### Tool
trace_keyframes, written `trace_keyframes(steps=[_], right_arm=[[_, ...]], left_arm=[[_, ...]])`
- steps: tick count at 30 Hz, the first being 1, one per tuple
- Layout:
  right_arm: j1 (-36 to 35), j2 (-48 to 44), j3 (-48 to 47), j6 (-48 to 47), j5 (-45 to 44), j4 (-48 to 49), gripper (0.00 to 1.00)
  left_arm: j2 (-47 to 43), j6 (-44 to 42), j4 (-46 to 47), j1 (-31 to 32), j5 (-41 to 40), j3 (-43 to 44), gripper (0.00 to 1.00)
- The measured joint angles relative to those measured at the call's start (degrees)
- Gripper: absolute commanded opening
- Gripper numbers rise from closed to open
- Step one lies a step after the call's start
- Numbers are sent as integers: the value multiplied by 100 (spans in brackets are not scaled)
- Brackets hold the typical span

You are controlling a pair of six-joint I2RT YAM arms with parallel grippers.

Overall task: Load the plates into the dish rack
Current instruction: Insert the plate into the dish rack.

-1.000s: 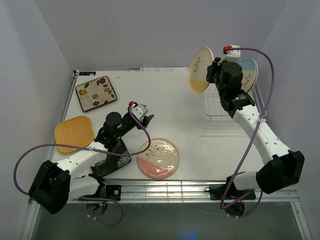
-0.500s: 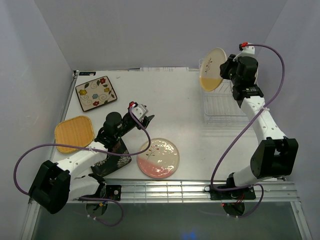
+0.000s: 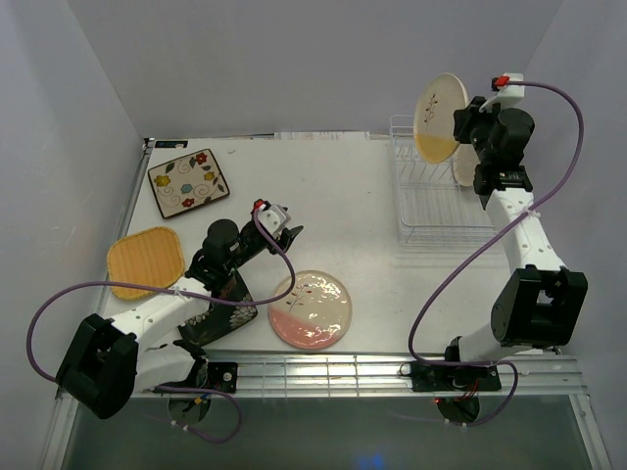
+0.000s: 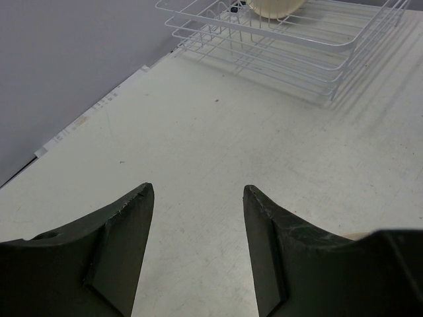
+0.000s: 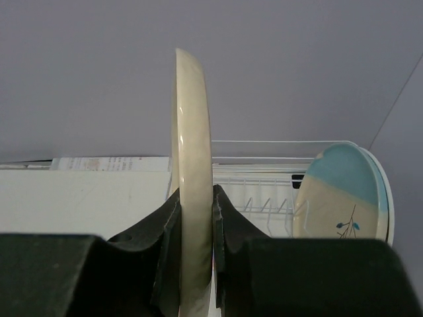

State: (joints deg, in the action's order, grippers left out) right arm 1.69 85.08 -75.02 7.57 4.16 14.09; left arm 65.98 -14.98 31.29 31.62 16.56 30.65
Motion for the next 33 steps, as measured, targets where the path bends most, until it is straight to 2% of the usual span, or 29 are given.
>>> trace_keyframes(steps=[8, 25, 33], right_arm=[[249, 459, -269, -481, 142, 39, 8], [402, 481, 251, -1274, -55, 815, 8], [612, 800, 254, -1445, -15, 1104, 8]], left_arm=[[0, 0, -2, 0, 44, 0, 67], [-20, 0, -46, 0, 87, 0, 67], [-31, 2, -46, 0, 166, -2, 67]])
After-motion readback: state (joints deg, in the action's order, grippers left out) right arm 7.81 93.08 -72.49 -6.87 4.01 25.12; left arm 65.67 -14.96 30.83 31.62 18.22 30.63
